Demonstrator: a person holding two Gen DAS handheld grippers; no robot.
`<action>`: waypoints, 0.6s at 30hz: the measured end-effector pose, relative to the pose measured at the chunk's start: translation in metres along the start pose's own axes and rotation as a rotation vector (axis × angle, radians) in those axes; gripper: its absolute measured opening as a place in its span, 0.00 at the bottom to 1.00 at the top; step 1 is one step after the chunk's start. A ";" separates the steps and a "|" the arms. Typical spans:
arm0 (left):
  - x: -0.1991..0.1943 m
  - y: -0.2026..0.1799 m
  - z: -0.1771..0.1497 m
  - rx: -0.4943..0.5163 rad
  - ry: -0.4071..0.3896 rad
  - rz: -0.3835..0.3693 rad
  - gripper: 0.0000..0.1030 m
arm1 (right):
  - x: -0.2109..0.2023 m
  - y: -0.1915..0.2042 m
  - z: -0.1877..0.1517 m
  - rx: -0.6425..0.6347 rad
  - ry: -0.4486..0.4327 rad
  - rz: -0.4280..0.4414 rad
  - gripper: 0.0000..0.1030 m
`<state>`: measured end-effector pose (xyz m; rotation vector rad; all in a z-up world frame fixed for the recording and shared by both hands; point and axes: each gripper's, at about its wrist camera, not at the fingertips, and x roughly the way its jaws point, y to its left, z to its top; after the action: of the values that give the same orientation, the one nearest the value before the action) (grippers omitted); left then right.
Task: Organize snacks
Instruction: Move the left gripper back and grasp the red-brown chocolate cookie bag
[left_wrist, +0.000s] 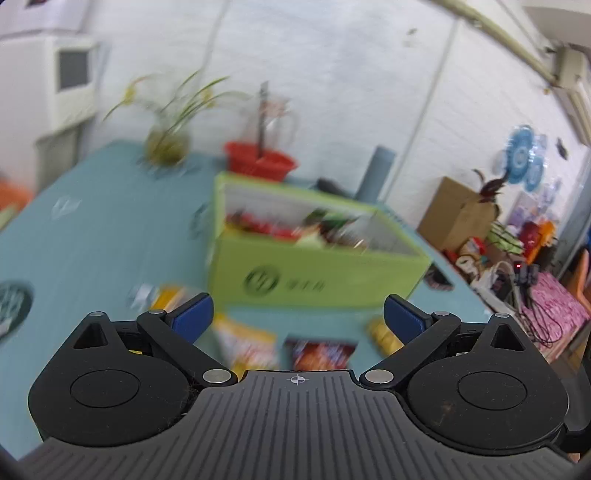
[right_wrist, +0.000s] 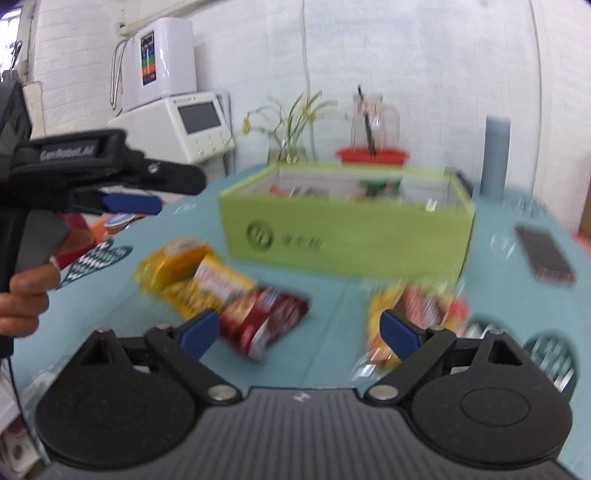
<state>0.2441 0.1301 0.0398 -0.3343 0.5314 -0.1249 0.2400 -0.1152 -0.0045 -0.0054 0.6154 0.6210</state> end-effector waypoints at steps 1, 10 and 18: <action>-0.004 0.009 -0.011 -0.030 0.023 0.017 0.86 | 0.002 0.005 -0.005 0.009 0.018 0.023 0.90; -0.001 0.015 -0.011 -0.065 0.061 -0.114 0.78 | 0.027 0.031 0.011 -0.045 0.026 0.040 0.90; 0.093 -0.021 -0.004 0.021 0.301 -0.214 0.53 | 0.067 0.032 0.016 -0.136 0.125 0.025 0.90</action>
<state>0.3207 0.0901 -0.0003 -0.3532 0.7908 -0.3924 0.2739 -0.0496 -0.0220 -0.1647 0.6941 0.6897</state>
